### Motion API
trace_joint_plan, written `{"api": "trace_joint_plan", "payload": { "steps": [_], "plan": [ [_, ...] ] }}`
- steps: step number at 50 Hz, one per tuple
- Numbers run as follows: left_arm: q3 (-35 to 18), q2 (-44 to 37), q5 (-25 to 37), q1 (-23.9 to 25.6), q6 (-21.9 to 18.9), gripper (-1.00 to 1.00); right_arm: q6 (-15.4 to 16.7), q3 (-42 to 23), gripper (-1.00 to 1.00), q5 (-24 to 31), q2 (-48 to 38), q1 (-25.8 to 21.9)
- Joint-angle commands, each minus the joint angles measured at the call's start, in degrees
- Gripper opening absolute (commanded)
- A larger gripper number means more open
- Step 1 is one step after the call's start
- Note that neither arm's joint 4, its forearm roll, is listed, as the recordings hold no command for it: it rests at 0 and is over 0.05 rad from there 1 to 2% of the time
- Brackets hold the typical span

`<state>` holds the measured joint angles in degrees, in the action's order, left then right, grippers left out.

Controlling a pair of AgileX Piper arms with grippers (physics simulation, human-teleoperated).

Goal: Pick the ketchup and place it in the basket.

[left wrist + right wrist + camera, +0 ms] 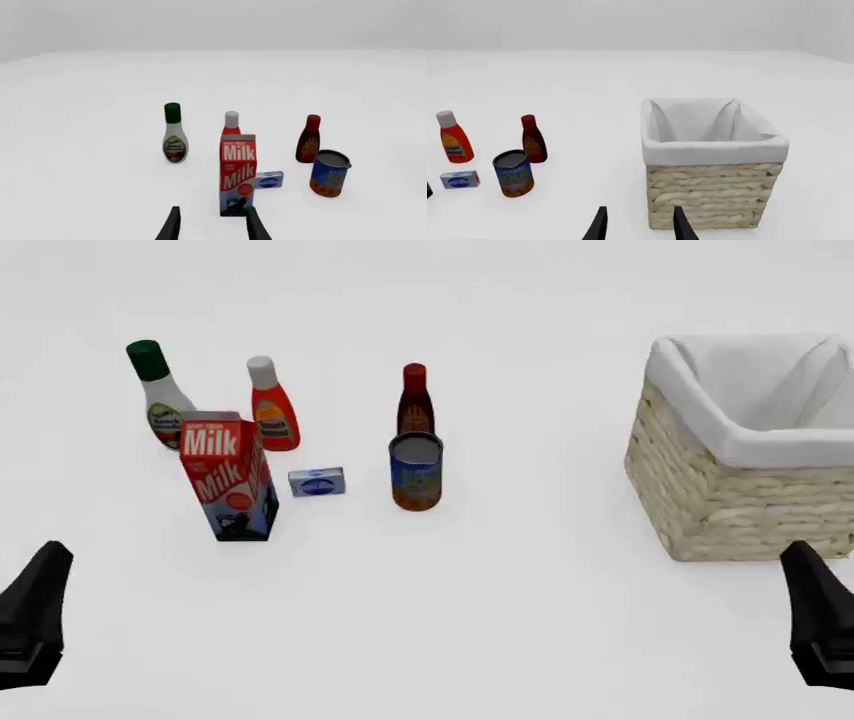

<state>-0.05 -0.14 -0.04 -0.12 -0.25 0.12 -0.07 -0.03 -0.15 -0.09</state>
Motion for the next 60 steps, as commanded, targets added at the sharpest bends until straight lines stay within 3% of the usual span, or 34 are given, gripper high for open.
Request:
{"api": "trace_joint_plan", "payload": {
  "steps": [1,4,16,17,18,22,23,24,26,36,39,46,50,60],
  "plan": [
    [-0.4,-1.5,-0.5,-0.9,-1.4,1.00,0.6,-0.2,1.00,0.0,-0.5,-0.4],
    [-0.7,-5.8,-2.9,-0.9,-2.5,1.00,0.9,-0.3,1.00,0.0,-0.5,-0.3],
    [-16.1,-21.9,-0.6,0.8,-1.9,1.00,1.8,0.0,1.00,-2.8,-4.1,-1.6],
    [-21.2,-25.3,1.7,1.3,-2.7,1.00,2.0,0.0,1.00,-4.0,-5.6,-2.2],
    [-22.9,-26.8,2.3,1.1,-3.0,1.00,2.1,0.0,1.00,-4.5,-6.2,-2.3],
    [-26.3,-29.8,4.1,1.6,-2.1,1.00,2.5,0.0,1.00,-5.0,-6.9,-2.3],
    [-36.8,-38.0,8.8,2.8,-4.1,1.00,4.0,0.0,1.00,-7.3,-10.2,-2.7],
    [-38.1,-38.7,9.4,3.2,-4.1,1.00,4.1,0.0,1.00,-7.9,-10.9,-2.7],
    [-39.5,-39.3,9.5,3.2,-5.3,1.00,4.5,0.1,1.00,-8.7,-12.1,-2.9],
    [-47.7,-47.9,14.1,6.3,-2.7,1.00,5.2,0.1,1.00,-9.9,-13.7,-3.0],
    [-54.2,-52.5,17.8,7.5,-3.0,1.00,5.2,0.1,1.00,-9.5,-13.2,-2.8],
    [-60.4,-56.7,21.7,8.8,-2.3,1.00,5.4,0.1,1.00,-9.9,-13.8,-2.9],
    [-67.0,-61.1,25.6,10.0,-2.4,1.00,5.4,0.1,1.00,-10.5,-14.5,-3.0],
    [-73.9,-67.2,29.8,12.8,-0.2,1.00,5.6,0.1,1.00,-10.6,-14.7,-2.9]
  ]
}}
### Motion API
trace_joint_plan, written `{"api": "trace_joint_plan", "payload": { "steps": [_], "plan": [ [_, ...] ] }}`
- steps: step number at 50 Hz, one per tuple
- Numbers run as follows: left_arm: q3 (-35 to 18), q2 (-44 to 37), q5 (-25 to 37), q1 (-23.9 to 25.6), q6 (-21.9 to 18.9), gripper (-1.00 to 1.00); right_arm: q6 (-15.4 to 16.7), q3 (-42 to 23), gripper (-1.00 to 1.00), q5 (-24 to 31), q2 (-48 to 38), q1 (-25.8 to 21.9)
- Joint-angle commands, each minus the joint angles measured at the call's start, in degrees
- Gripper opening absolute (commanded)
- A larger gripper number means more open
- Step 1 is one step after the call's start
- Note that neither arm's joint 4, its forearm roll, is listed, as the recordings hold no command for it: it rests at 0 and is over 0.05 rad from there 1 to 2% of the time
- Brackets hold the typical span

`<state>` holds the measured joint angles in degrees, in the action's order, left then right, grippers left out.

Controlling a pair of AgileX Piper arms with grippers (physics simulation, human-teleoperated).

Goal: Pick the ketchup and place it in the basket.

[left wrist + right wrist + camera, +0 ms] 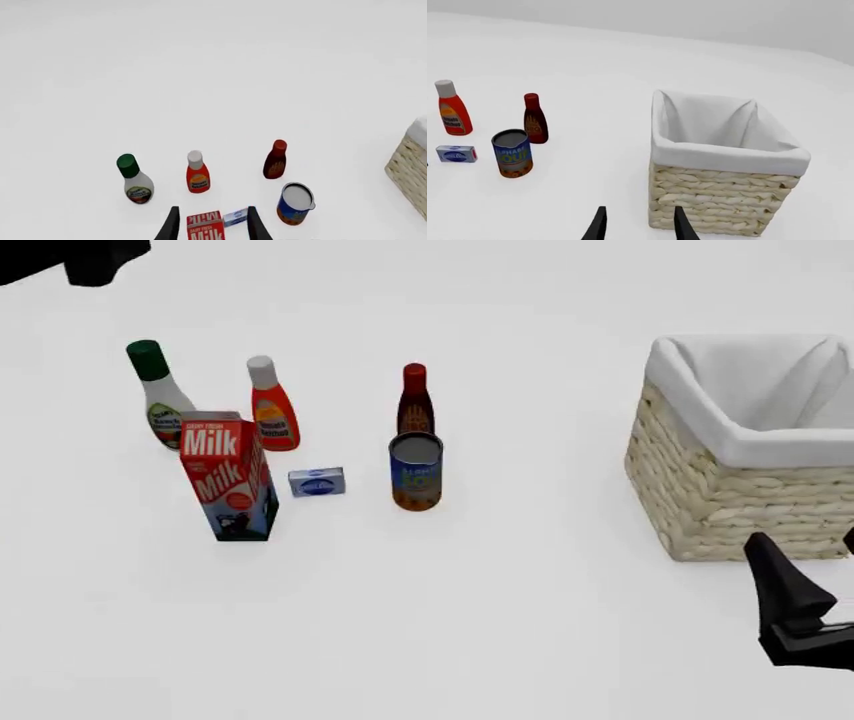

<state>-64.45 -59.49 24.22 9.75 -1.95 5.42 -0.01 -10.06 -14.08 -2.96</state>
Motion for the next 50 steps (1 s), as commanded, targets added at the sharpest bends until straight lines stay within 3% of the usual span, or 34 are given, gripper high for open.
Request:
{"api": "trace_joint_plan", "payload": {
  "steps": [1,18,37,50],
  "plan": [
    [-10.4,-8.8,6.0,3.0,1.8,1.00,0.4,0.0,1.00,-0.6,-0.9,0.0],
    [-17.9,-16.3,8.4,1.5,1.8,1.00,0.5,0.0,1.00,-1.7,-2.4,-0.1],
    [-23.7,-28.6,3.6,-2.2,0.0,1.00,0.3,0.0,1.00,-3.2,-4.4,0.7],
    [-24.3,-32.8,1.1,-2.1,0.6,1.00,0.6,0.0,1.00,-3.8,-5.2,1.1]
  ]
}}
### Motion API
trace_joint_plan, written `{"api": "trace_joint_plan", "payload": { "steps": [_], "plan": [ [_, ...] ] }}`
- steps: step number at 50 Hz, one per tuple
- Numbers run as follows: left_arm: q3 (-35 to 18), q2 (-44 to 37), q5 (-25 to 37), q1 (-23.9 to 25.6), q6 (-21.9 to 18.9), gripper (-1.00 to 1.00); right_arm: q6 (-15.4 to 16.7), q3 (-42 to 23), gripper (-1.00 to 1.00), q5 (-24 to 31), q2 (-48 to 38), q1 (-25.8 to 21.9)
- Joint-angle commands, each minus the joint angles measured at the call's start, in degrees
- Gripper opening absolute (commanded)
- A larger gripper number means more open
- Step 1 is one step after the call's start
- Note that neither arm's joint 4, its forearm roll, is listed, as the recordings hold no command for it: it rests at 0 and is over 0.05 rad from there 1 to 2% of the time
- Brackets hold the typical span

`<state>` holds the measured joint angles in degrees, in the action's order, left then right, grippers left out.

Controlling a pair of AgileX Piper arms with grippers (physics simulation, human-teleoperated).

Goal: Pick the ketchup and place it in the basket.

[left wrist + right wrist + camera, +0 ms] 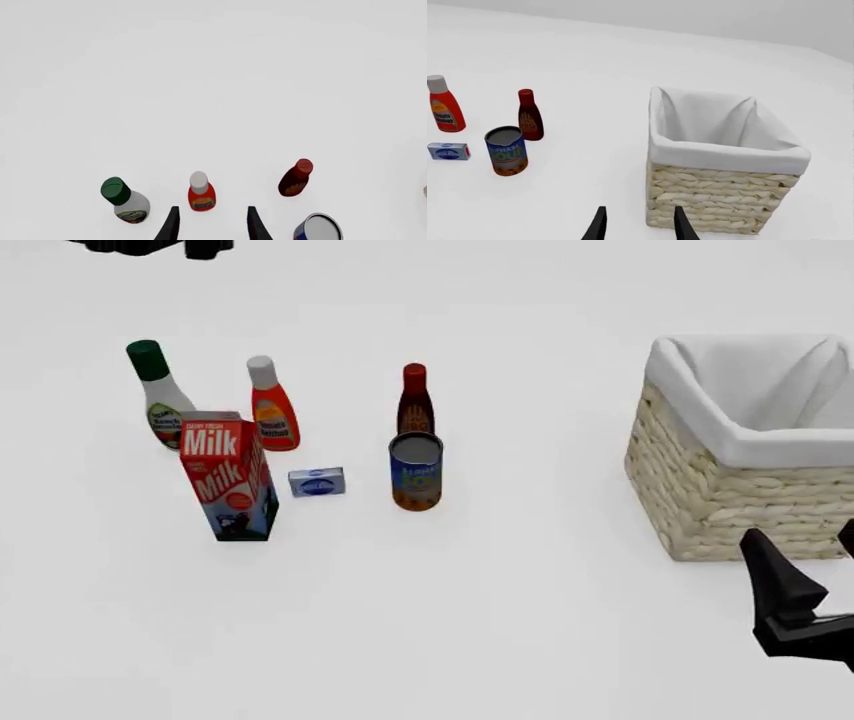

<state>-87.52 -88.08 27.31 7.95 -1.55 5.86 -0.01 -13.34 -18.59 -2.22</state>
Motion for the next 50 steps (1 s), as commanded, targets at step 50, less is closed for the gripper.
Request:
{"api": "trace_joint_plan", "payload": {
  "steps": [50],
  "plan": [
    [-2.4,-20.1,-11.4,-2.4,0.5,1.00,-0.3,0.0,1.00,-5.3,-7.0,0.4]
  ]
}}
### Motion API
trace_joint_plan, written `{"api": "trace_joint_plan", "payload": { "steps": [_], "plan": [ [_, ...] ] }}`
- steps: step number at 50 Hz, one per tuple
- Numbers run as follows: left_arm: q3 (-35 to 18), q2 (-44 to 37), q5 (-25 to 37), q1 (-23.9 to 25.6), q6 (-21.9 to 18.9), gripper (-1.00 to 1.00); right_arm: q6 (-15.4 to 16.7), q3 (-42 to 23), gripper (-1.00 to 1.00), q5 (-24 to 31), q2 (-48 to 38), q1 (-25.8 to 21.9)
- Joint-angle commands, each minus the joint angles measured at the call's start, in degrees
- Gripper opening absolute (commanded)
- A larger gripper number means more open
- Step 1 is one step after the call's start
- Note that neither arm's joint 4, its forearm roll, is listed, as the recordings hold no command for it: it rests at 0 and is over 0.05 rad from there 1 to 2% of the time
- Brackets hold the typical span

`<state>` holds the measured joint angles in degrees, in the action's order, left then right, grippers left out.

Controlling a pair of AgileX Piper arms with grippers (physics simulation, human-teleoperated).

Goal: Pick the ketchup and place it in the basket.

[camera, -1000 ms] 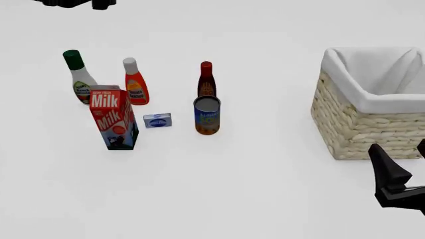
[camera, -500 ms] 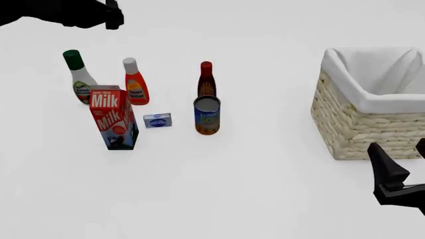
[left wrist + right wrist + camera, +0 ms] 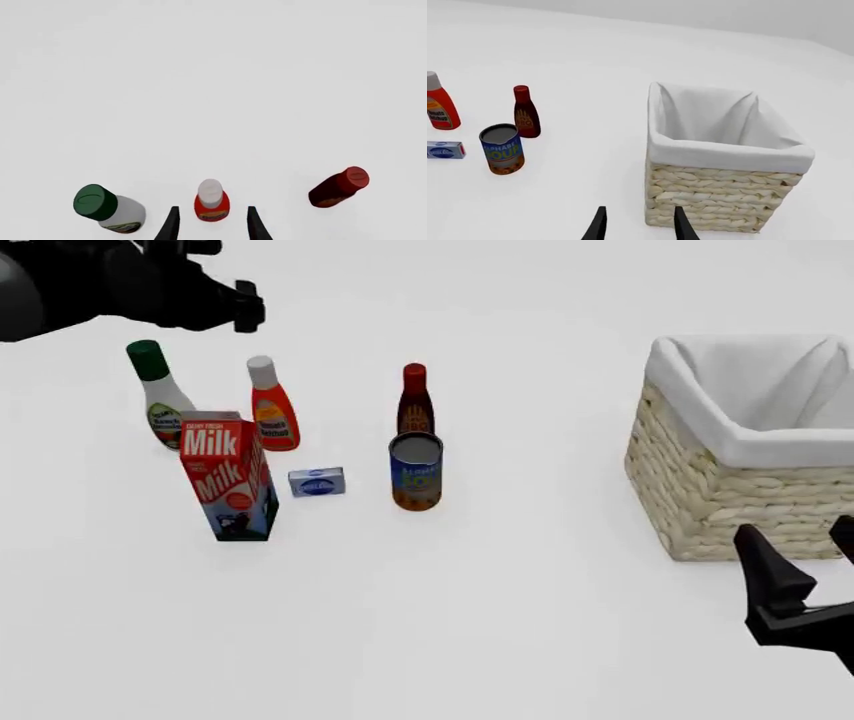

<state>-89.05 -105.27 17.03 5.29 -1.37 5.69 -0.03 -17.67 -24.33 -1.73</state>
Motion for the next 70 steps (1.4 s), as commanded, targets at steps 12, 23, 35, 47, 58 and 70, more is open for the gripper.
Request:
{"api": "trace_joint_plan", "payload": {
  "steps": [12,23,35,47,58,70],
  "plan": [
    [-1.3,-4.8,-2.0,0.0,0.6,1.00,-0.3,0.0,1.00,-1.6,-1.9,-0.2],
    [-2.3,-6.9,-2.4,-0.1,0.9,1.00,-0.4,0.0,1.00,-3.1,-3.8,-0.2],
    [-2.5,-8.3,-2.9,0.1,1.0,1.00,-0.3,0.0,1.00,-4.8,-5.9,-0.2],
    [-2.7,-10.0,-3.7,-0.4,0.7,1.00,-0.3,0.0,1.00,-5.6,-7.0,-0.2],
    [-3.3,-11.1,-3.7,-0.6,1.0,1.00,-0.3,0.0,1.00,-6.1,-7.5,-0.2],
    [-4.7,-12.3,-3.4,-0.1,1.7,1.00,-0.5,0.0,1.00,-6.8,-8.5,-0.4]
  ]
}}
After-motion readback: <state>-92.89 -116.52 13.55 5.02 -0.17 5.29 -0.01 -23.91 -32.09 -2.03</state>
